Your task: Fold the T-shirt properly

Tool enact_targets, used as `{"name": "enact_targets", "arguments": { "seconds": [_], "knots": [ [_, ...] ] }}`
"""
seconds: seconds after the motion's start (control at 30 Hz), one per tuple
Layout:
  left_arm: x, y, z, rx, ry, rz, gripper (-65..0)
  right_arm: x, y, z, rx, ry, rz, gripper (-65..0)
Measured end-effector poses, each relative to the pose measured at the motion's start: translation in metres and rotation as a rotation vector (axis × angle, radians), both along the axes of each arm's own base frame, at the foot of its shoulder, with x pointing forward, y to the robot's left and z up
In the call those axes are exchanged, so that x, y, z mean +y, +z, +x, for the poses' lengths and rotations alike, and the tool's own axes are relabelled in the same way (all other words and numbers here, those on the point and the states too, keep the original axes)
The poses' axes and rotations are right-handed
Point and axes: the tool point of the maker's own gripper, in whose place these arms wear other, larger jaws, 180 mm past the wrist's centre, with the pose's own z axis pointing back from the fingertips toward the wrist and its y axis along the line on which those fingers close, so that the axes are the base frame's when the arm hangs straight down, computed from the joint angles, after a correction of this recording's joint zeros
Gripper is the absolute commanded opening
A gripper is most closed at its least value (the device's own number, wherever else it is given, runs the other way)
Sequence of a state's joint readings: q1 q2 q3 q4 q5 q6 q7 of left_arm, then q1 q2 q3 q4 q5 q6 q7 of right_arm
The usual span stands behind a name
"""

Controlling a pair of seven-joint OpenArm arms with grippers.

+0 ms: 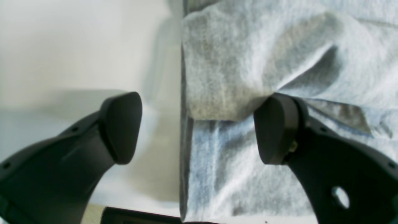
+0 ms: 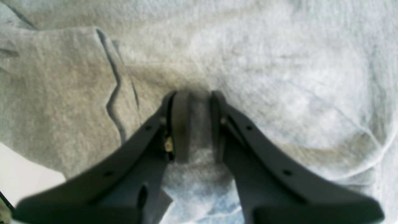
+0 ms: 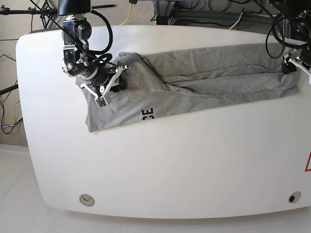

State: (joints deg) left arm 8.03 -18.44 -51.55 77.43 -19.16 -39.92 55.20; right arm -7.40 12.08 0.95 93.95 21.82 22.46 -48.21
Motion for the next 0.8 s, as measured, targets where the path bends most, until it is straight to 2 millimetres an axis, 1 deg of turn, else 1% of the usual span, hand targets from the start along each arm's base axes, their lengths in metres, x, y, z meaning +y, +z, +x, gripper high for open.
{"name": "enact_targets", "arguments": {
  "seconds": [0.23,0.5,0.63,0.8],
  "knots": [
    [-0.001,0.002,0.002,-0.015,-0.002,0.002,-11.3,0.000,0.000,0.000,-0.001,0.001,0.000,-52.9],
    [-0.001,-0.006,-0.007,0.027,-0.007,0.013,-11.3,0.001,0.001,0.000,0.000,0.002,-0.001,-52.9],
    [-0.001,-0.008,-0.008,0.040,-0.011,0.018,-19.5,0.000,0.001,0.000,0.000,0.000,-0.002,-52.9],
    [-0.004,-0.009,-0.005,0.030,-0.020,0.022,-32.9,0.001,0.001,0.000,0.001,0.002,-0.002,-52.9]
  ]
}}
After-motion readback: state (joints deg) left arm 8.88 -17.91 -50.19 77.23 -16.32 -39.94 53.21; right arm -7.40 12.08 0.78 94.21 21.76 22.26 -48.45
